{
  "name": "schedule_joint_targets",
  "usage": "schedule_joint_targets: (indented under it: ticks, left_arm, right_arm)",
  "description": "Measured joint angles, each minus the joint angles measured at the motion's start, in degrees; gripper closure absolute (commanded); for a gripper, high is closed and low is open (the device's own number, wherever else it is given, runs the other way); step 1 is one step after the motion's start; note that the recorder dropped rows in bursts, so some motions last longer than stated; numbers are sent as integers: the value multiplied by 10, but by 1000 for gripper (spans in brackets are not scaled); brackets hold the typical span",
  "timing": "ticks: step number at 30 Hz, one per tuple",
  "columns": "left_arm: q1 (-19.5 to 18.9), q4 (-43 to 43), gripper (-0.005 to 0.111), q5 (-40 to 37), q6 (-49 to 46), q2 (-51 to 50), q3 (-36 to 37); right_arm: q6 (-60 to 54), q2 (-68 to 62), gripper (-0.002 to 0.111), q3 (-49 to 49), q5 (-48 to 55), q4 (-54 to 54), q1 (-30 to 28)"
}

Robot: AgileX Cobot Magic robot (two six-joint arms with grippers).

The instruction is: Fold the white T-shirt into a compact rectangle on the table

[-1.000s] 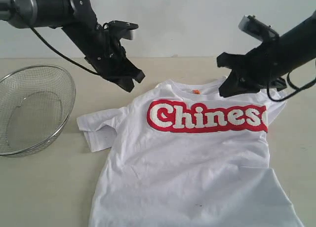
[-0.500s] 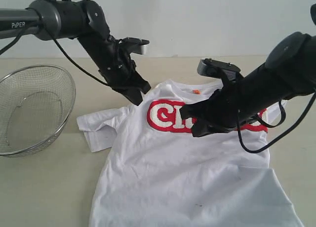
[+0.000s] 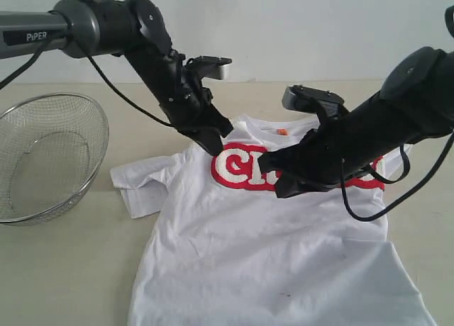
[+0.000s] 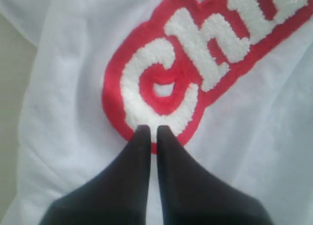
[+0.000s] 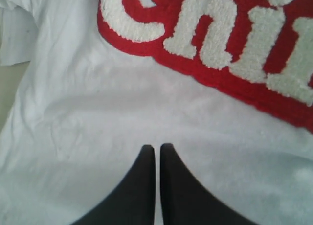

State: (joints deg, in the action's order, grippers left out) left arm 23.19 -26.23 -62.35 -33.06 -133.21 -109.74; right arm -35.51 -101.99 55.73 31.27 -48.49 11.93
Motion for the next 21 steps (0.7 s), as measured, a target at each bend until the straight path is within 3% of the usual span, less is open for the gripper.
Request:
schedule_joint_targets:
  ticks: [5, 7, 10, 21]
  left_arm:
    - [1, 71, 101, 3, 55, 0, 0]
    - [-22, 87, 87, 5, 79, 0, 0]
    - [-38, 84, 44, 21, 75, 0, 0]
    - [-38, 69, 47, 69, 47, -9, 0]
  right_arm:
    - [-10, 0, 108, 0, 18, 0, 0]
    - [-18, 0, 108, 0, 21, 0, 0]
    - [-20, 0, 108, 0, 25, 0, 0]
    - [-26, 0, 108, 0, 51, 0, 0]
